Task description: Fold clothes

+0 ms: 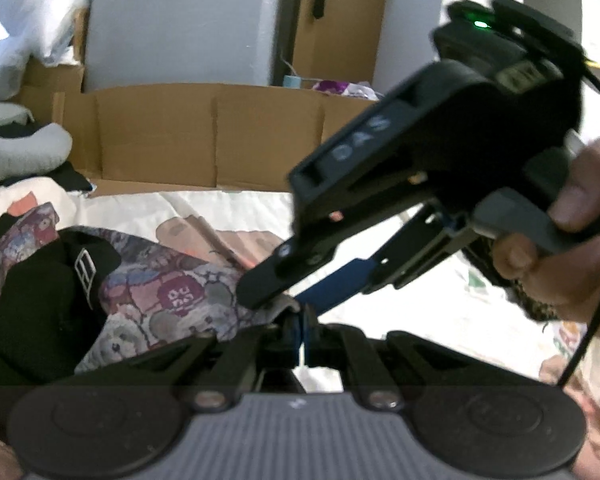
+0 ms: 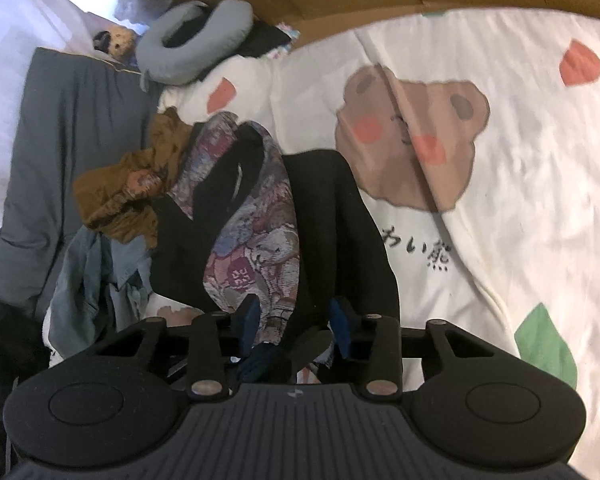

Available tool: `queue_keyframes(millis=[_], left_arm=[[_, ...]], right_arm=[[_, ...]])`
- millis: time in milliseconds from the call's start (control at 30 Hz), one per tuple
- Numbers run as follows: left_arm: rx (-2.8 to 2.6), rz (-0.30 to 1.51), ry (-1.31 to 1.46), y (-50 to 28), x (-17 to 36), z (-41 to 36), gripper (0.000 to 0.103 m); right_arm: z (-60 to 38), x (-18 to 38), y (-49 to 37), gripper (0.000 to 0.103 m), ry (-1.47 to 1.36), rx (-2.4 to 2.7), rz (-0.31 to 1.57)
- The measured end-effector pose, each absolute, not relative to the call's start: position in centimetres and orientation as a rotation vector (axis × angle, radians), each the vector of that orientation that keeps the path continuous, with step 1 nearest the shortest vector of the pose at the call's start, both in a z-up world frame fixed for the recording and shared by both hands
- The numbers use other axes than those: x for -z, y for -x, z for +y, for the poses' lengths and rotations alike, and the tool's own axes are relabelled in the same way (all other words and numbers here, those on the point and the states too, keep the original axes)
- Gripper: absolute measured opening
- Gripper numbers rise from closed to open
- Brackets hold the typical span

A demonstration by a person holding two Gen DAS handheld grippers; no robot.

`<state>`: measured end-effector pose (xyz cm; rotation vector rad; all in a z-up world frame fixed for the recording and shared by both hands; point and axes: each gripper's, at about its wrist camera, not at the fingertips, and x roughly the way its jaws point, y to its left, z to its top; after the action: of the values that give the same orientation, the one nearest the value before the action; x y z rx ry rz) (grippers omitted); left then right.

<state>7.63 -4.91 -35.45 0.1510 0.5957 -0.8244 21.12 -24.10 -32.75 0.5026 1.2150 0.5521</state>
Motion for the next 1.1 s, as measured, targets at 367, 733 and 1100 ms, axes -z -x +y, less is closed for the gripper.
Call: queue_keyframes(millis=[367, 733, 1100], left_arm=[[0.857, 0.589, -0.223, -6.4, 36.0, -5.7, 0.001], [0.806, 0.672, -0.149, -10.9, 35.4, -1.8, 0.007], [0.564, 0.633, -0.116, -16.9, 34.2, 4.1, 0.043]], right_arm=[[-23.8, 35.0, -22.0, 0.011, -0.519, -0.494, 1.313], [-25.9, 34.8, -22.2, 0.006, -0.545, -0.470, 1.281], [-30.2, 34.8, -22.3, 0.005, -0.537, -0.362, 1.226]])
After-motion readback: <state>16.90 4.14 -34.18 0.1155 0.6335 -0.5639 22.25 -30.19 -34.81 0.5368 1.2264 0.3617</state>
